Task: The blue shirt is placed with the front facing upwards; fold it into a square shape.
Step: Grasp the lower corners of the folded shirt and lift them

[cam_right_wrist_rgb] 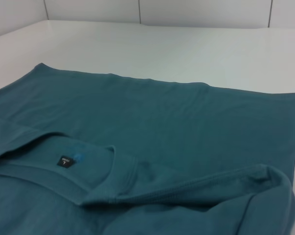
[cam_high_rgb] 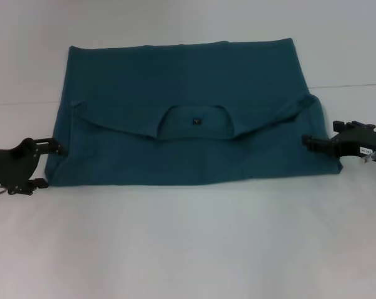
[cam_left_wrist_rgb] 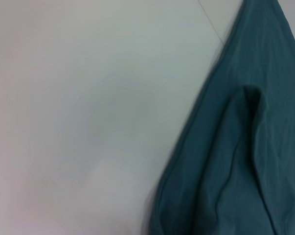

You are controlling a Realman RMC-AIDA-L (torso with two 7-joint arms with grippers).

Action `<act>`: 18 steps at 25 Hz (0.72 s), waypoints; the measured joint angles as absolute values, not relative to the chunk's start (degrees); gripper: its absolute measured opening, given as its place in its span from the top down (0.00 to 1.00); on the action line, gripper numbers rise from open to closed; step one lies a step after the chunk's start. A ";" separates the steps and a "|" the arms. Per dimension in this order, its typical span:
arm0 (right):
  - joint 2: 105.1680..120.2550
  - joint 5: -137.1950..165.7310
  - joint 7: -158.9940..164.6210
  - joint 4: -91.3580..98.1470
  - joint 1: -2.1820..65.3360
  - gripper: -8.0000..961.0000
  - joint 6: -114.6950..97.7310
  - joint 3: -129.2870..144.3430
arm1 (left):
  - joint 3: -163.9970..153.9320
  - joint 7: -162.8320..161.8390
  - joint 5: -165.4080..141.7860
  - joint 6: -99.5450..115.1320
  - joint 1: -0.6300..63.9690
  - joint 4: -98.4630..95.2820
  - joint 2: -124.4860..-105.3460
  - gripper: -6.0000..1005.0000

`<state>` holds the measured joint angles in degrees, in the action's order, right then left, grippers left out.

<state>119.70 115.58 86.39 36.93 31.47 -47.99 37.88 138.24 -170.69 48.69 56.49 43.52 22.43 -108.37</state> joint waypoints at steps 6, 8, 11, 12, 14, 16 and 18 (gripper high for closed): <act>119.70 115.58 86.39 36.91 31.51 0.06 -47.89 37.88 | 137.95 -170.68 48.69 55.96 43.51 22.37 -108.41 0.13; 119.70 115.57 86.39 36.91 31.52 0.06 -47.89 37.88 | 137.79 -170.66 48.69 55.44 43.55 21.95 -108.47 0.13; 119.70 115.58 86.39 36.91 31.54 0.06 -47.89 37.88 | 137.75 -170.65 48.69 54.77 43.60 21.08 -108.51 0.13; 119.70 115.57 86.39 36.91 31.55 0.06 -47.89 37.88 | 137.73 -170.65 48.69 54.67 43.63 20.94 -108.54 0.13; 119.70 115.58 86.39 36.91 31.55 0.06 -47.88 37.88 | 137.72 -170.64 48.69 54.57 43.63 20.84 -108.65 0.13; 119.70 115.58 86.39 36.91 31.55 0.06 -47.86 37.88 | 137.72 -170.63 48.69 54.40 43.63 20.83 -108.75 0.13; 119.70 115.58 86.39 36.91 31.55 0.06 -47.83 37.88 | 137.72 -170.62 48.69 54.12 43.63 20.83 -108.83 0.13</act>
<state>119.70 115.58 86.39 36.91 31.55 -47.83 37.88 137.72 -170.62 48.69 54.12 43.63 20.83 -108.83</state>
